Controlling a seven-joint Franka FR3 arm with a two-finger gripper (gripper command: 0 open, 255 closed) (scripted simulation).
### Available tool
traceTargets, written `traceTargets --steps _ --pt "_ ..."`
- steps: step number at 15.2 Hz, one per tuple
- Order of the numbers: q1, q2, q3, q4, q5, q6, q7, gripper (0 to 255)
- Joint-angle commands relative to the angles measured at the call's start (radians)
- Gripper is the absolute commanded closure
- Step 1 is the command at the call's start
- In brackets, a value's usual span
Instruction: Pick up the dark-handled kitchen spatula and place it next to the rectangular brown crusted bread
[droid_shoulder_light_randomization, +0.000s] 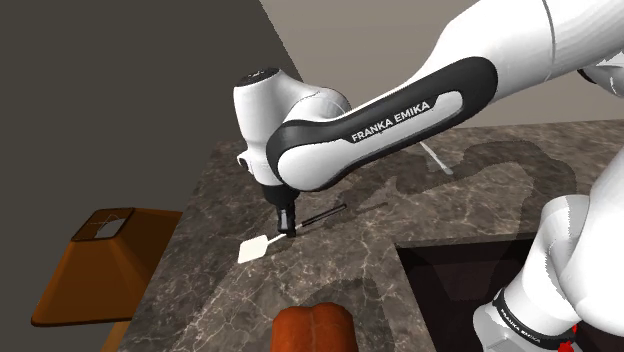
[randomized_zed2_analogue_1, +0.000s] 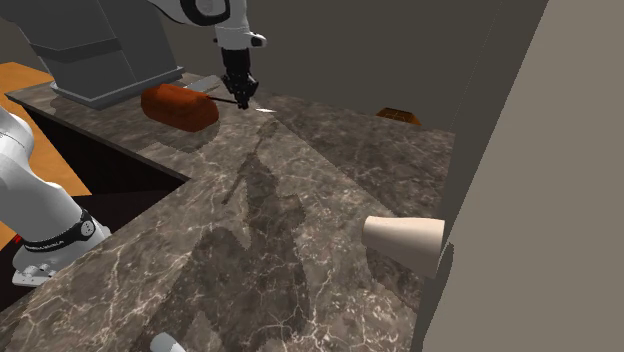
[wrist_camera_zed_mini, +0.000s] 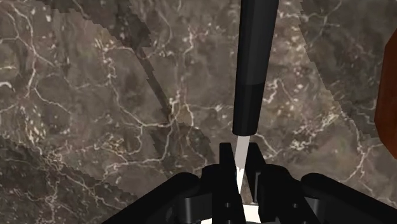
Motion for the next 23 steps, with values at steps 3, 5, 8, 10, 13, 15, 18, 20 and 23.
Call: traceTargets --steps 3,5,8,10,13,15,18,20,23 --pt "-0.001 0.019 -0.001 -0.035 -0.006 0.054 0.003 255" --pt "0.000 0.030 -0.001 -0.050 -0.009 0.079 0.005 255" --pt "0.000 0.048 -0.001 -0.070 -0.014 0.117 0.009 255" --pt "0.001 0.061 -0.002 -0.082 -0.018 0.143 0.013 255" --pt "0.002 0.083 -0.003 -0.099 -0.025 0.180 0.018 255" --pt "0.002 0.083 -0.003 -0.099 -0.025 0.180 0.018 255" --pt "0.002 0.083 -0.003 -0.099 -0.025 0.180 0.018 255" --pt "0.002 0.083 -0.003 -0.099 -0.025 0.180 0.018 255" --pt "0.002 0.083 -0.003 -0.099 -0.025 0.180 0.018 0"
